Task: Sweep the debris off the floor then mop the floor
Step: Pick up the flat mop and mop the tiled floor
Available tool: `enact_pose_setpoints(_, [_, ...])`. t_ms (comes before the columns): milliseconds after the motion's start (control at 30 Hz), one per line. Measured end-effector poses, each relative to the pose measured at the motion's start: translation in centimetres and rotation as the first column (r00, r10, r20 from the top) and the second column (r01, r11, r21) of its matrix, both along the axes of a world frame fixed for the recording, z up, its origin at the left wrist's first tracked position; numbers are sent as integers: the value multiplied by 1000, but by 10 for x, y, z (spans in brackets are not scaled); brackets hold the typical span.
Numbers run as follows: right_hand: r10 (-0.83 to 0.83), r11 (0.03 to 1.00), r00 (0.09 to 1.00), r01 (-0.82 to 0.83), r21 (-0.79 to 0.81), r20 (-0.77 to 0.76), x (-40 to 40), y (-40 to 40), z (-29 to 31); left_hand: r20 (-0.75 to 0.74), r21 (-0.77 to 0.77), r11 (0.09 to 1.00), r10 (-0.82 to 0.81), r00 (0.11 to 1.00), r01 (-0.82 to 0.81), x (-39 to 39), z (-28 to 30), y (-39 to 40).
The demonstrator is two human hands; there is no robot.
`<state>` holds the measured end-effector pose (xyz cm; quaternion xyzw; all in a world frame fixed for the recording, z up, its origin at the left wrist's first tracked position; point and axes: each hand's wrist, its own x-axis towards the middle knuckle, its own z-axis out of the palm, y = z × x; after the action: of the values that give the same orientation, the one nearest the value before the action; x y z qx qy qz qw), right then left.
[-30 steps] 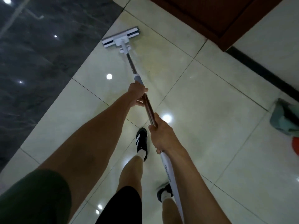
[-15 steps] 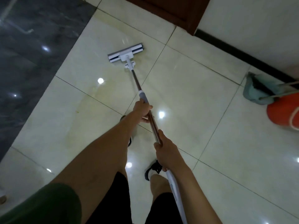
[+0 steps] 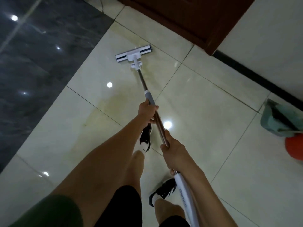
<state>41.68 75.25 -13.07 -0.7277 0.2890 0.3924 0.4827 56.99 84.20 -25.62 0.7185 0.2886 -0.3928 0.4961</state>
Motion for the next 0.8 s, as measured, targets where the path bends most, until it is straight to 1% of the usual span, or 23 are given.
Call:
enact_pose_setpoints(67, [2,1000,1000,-2,17,13,48,3,-5,0,2,1000,14,1000,-14,49,-4,4])
enact_pose_setpoints(200, [23,1000,999,-23,3,44,148,15,-19,9,10,999,44,999,-44,152,-12,21])
enact_pose_setpoints(300, [39,999,998,-40,13,43,220,20,-31,26,15,998,56,998,-57,224,-15,30])
enact_pose_setpoints(467, [77,997,995,-77,-7,61,319,23,-43,49,28,996,81,995,-83,318,-22,39])
enact_pose_setpoints(567, [89,996,994,-88,-7,62,355,22,-49,51,34,995,94,994,-96,352,-26,38])
enact_pose_setpoints(633, [68,998,996,-68,-5,54,365,18,-52,46,32,995,92,995,-94,365,-27,34])
enact_pose_setpoints(733, [66,998,996,-65,-24,59,362,4,-53,33,39,996,78,996,-80,364,-26,18])
enact_pose_setpoints(800, [12,1000,999,-12,2,36,348,-8,-52,29,48,997,53,998,-54,351,-24,6])
